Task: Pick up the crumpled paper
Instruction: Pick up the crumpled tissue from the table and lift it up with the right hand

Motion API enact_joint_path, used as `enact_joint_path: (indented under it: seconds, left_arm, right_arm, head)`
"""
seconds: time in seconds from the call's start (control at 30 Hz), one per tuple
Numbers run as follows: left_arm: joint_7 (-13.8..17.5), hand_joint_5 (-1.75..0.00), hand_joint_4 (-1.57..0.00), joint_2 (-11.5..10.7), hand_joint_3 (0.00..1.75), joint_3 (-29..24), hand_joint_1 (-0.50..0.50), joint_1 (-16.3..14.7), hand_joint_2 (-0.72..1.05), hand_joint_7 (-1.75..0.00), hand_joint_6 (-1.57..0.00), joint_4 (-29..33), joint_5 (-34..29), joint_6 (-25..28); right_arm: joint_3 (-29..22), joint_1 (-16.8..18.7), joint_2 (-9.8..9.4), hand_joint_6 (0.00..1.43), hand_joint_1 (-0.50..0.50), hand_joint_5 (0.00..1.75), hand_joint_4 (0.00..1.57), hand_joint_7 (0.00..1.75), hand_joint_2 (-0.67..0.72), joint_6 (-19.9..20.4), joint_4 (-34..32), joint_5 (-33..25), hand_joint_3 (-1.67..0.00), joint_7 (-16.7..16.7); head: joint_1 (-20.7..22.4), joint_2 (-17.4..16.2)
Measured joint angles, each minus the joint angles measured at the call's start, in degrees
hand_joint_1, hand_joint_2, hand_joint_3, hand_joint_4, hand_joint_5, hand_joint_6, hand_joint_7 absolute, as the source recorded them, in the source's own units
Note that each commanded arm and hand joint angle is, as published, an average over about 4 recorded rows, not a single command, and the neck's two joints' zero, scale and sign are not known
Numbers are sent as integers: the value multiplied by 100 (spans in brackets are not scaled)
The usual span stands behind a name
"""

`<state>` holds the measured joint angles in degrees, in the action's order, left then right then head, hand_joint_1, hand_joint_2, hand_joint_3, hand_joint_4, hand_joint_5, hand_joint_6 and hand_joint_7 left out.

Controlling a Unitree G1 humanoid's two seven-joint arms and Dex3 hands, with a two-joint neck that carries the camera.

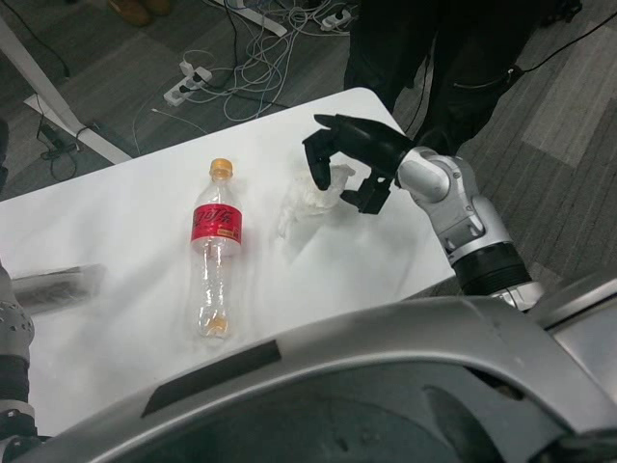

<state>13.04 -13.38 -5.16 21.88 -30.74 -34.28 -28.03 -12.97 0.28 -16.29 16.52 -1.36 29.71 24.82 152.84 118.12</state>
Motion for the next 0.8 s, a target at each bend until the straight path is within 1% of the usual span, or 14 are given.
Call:
enact_joint_path:
  seconds: [0.07,0.17,0.27,0.33,0.5,0.57,0.63,0.7,0.8]
  left_arm:
    - [0,0,-26,-1,0,2,-21,0,87,0,0,0,0,-1]
    - [0,0,-26,-1,0,6,-21,-1,87,0,0,1,1,-2]
    - [-1,0,-26,-2,0,14,-21,-1,87,0,0,1,1,-3]
    - [-1,0,-26,-2,0,19,-21,-2,87,0,0,1,1,-3]
    - [0,0,-26,-2,0,27,-19,-2,87,0,0,1,0,-5]
    - [0,0,-26,-2,0,31,-19,-3,87,0,0,1,0,-5]
    - [0,0,-26,-2,0,34,-19,-3,87,0,0,1,1,-6]
    - [0,0,-26,-2,0,37,-20,-3,87,0,0,1,0,-6]
    - [0,0,-26,-2,0,42,-19,-3,87,0,0,2,0,-6]
  right_arm:
    - [-34,2,1,80,50,0,0,147,-16,107,-14,-281,-119,-74]
    - [-70,5,1,80,50,0,0,147,-11,220,-2,-711,-119,-179]
    - [-73,5,-1,81,50,0,0,147,-10,419,95,-1495,-119,-384]
    - [-58,4,-2,83,50,0,0,150,-10,557,191,-2000,-119,-509]
    - [93,-2,-18,83,50,0,0,152,-10,881,551,-3040,-119,-711]
    - [203,-7,-25,83,50,0,0,154,-7,1067,703,-3484,-119,-779]
    - [331,-12,-32,83,50,0,0,154,-3,1225,815,-3902,-119,-847]
    - [439,-25,-35,84,50,0,0,154,-3,1322,863,-4175,-119,-910]
    - [530,-61,-46,86,50,0,0,154,-3,1405,874,-4354,-119,-965]
  head:
    - [0,0]
    - [0,0]
    - [0,0]
    - [6,25]
    - [22,101]
    - [33,126]
    - [125,389]
    - [211,643]
    - [231,698]
